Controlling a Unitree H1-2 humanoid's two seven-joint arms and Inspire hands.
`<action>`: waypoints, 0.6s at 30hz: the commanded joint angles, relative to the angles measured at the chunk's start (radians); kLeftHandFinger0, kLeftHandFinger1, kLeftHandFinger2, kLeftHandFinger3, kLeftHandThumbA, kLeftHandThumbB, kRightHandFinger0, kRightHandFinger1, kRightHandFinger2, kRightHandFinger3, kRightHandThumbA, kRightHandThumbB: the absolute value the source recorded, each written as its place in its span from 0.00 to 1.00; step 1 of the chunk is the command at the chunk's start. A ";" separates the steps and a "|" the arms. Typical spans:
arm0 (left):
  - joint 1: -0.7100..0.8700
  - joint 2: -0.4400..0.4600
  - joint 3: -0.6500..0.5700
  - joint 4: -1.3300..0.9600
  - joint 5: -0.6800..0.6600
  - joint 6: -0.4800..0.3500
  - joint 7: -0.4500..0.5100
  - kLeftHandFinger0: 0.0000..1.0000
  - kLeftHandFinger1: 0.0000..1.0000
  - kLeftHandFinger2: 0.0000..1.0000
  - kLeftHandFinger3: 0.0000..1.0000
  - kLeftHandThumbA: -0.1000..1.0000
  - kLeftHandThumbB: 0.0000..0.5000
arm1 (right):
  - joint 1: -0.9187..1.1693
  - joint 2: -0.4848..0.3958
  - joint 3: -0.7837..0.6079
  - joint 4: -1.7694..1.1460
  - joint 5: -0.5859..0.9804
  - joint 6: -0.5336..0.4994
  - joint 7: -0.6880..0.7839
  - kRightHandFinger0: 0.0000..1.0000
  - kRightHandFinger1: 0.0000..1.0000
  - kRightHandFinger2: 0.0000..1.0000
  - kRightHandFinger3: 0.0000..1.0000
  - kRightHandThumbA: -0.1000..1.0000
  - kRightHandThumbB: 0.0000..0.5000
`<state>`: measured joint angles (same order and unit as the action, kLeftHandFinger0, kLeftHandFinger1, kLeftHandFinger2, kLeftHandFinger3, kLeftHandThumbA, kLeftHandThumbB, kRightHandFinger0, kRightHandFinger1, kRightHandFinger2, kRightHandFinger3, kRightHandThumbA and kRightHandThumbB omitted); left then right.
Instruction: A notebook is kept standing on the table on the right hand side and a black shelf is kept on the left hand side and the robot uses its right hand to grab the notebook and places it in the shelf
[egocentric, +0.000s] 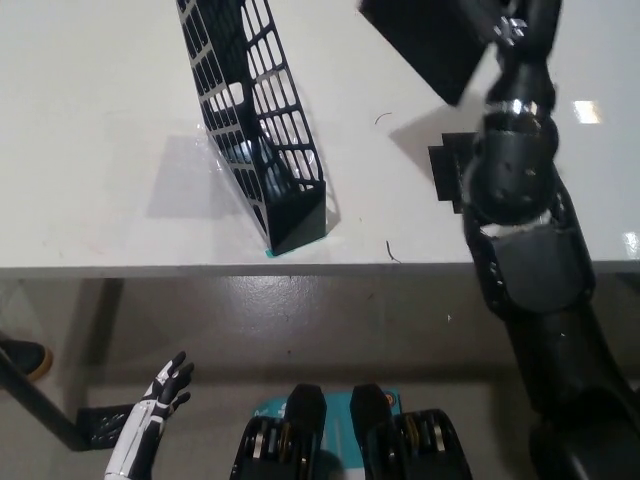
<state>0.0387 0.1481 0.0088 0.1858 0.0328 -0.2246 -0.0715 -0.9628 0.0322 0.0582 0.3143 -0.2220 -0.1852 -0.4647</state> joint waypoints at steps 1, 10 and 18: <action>-0.013 0.020 -0.002 -0.021 0.013 -0.020 -0.004 1.00 1.00 1.00 1.00 1.00 0.27 | -0.223 0.051 0.061 -0.144 -0.152 0.044 0.016 0.00 0.22 0.67 0.80 0.00 0.22; -0.017 0.021 -0.003 -0.020 0.018 -0.023 -0.004 1.00 1.00 1.00 1.00 1.00 0.27 | -0.269 0.109 0.084 -0.111 -0.177 0.055 0.005 0.00 0.19 0.66 0.80 0.00 0.21; -0.012 0.022 -0.003 -0.024 0.017 -0.030 -0.007 1.00 1.00 1.00 1.00 1.00 0.25 | -0.299 0.129 0.087 0.078 -0.231 -0.017 -0.065 0.00 0.19 0.66 0.83 0.00 0.21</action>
<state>0.0324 0.1548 0.0083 0.1828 0.0473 -0.2253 -0.0718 -1.1746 0.1487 0.1444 0.3422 -0.4025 -0.1480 -0.4742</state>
